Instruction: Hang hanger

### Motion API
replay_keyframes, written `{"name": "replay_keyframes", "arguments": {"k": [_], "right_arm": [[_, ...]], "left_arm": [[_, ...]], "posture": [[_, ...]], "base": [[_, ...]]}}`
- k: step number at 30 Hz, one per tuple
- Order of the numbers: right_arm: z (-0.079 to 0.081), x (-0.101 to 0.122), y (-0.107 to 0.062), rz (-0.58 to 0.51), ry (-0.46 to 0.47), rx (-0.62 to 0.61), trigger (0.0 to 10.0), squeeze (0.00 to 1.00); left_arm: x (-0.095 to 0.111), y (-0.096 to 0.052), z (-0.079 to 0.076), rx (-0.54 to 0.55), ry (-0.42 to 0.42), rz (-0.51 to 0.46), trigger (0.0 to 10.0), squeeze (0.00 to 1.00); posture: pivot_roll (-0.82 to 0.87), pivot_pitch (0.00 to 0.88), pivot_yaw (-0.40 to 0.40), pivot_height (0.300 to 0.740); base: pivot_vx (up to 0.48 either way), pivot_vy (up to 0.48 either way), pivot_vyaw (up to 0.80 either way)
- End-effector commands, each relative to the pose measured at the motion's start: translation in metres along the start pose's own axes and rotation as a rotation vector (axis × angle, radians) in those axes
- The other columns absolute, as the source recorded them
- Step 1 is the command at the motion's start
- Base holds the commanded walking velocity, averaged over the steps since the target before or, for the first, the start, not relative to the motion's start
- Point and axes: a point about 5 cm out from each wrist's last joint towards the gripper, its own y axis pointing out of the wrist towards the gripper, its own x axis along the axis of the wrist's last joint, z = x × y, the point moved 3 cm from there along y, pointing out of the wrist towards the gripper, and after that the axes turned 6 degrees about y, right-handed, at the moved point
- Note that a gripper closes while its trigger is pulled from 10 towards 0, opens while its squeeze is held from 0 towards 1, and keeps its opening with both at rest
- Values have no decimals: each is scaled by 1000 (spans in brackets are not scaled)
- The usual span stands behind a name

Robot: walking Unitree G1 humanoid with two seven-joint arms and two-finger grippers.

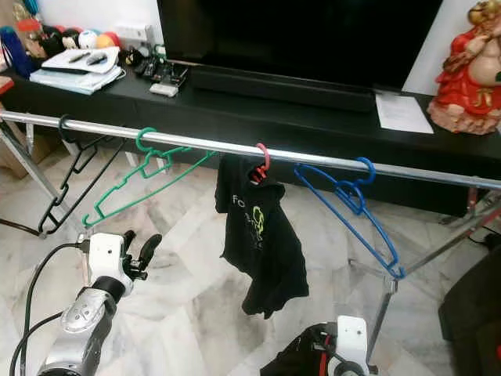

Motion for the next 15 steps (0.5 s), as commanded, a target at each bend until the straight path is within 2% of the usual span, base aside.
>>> {"name": "replay_keyframes", "arguments": {"k": [1,5,10,15], "right_arm": [[-2,-7,-2,28,-2,-11,10000,0],[-2,-9,-3,36,-2,-14,10000,0],[-3,-15,-4,57,4,-20,10000,0],[-2,-20,-6,79,9,-23,10000,0]], "left_arm": [[4,-1,0,-9,-3,-21,10000,0],[7,-1,-3,-26,-14,-36,10000,0],[21,-1,-16,-119,2,-90,10000,0],[31,2,-18,-135,20,-112,10000,0]], "posture": [[51,123,-34,740],[50,124,-35,740],[56,126,-36,740],[60,126,-35,740]], "base": [[251,0,0],[255,0,0],[0,0,0],[0,0,0]]}}
